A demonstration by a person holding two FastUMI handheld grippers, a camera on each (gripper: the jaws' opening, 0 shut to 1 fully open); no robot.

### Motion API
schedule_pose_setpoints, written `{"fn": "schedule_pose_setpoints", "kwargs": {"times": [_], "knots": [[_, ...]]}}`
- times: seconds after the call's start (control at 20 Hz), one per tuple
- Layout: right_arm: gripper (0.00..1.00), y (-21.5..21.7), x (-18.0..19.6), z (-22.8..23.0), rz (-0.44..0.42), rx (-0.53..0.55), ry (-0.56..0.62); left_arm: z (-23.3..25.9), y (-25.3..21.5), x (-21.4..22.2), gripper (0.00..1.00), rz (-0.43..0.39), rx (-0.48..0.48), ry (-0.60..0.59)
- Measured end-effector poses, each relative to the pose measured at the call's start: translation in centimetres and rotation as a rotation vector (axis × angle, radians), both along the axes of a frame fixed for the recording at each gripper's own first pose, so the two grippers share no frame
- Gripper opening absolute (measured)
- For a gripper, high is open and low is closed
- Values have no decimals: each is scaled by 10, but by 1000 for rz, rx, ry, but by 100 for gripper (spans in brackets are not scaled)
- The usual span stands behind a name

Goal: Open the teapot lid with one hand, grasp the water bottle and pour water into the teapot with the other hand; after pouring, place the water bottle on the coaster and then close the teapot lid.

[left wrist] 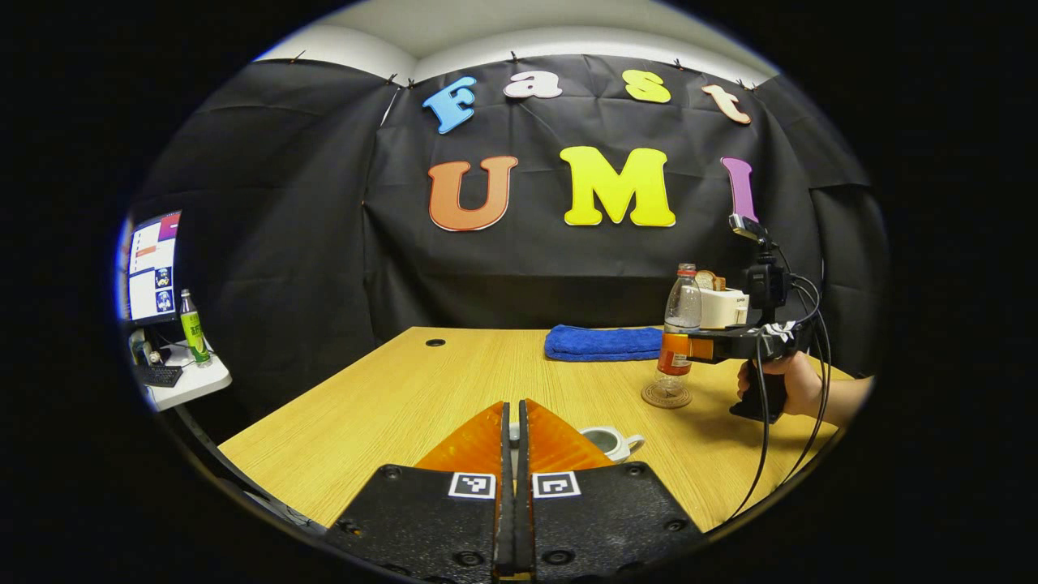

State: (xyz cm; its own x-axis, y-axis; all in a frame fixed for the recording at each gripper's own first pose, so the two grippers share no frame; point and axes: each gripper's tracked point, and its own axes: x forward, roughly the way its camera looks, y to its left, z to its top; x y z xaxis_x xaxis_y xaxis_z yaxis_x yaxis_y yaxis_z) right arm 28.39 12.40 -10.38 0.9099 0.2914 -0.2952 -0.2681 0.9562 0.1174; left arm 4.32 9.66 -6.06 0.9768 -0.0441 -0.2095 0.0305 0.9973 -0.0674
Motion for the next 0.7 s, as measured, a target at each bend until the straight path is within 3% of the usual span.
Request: {"fn": "schedule_pose_setpoints", "kwargs": {"times": [0.7], "knots": [[77, 3, -4, -15, 1, -13, 25, 0, 0, -3, 3, -2, 6, 3]]}}
